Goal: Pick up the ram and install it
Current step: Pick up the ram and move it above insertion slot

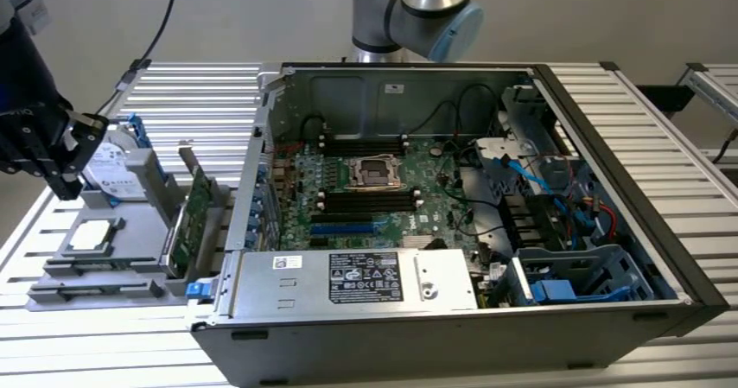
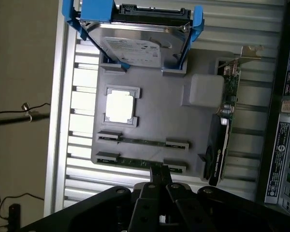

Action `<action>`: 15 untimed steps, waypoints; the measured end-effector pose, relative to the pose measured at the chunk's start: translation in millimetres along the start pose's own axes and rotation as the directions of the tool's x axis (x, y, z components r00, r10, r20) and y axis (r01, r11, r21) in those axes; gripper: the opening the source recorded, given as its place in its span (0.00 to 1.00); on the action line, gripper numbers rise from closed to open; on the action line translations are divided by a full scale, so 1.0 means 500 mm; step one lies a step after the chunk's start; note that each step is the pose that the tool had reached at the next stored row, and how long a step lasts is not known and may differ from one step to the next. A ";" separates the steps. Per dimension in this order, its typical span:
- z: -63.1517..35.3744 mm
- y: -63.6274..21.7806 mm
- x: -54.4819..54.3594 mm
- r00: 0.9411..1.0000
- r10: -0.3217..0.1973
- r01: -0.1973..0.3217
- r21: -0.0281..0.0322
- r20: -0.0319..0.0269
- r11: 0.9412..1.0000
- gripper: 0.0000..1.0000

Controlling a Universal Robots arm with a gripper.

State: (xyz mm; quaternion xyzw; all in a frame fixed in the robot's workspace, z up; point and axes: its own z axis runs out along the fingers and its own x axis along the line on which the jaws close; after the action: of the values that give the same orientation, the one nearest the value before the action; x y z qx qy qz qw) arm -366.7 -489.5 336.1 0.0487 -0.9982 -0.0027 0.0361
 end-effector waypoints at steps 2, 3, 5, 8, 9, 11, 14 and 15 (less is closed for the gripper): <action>0.000 0.000 0.000 1.000 0.000 0.000 0.000 0.000 1.000 0.11; 0.000 0.000 0.000 1.000 0.000 0.000 0.000 0.000 1.000 0.11; 0.000 0.000 0.000 1.000 0.000 0.000 0.000 0.000 1.000 0.11; 0.001 0.000 0.001 1.000 -0.001 0.001 -0.002 0.002 1.000 0.11; 0.001 0.000 0.001 1.000 -0.014 0.014 -0.004 0.003 1.000 0.11; 0.002 0.000 0.001 0.999 -0.050 0.050 -0.002 0.003 0.999 0.11; 0.004 0.000 0.001 0.995 -0.104 0.104 0.002 0.003 0.995 0.11; 0.004 0.000 0.001 0.993 -0.122 0.122 0.004 0.003 0.993 0.11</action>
State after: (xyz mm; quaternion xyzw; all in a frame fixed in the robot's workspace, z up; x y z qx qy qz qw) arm -367.2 -489.4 333.9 0.1096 -0.9934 -0.0032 0.0343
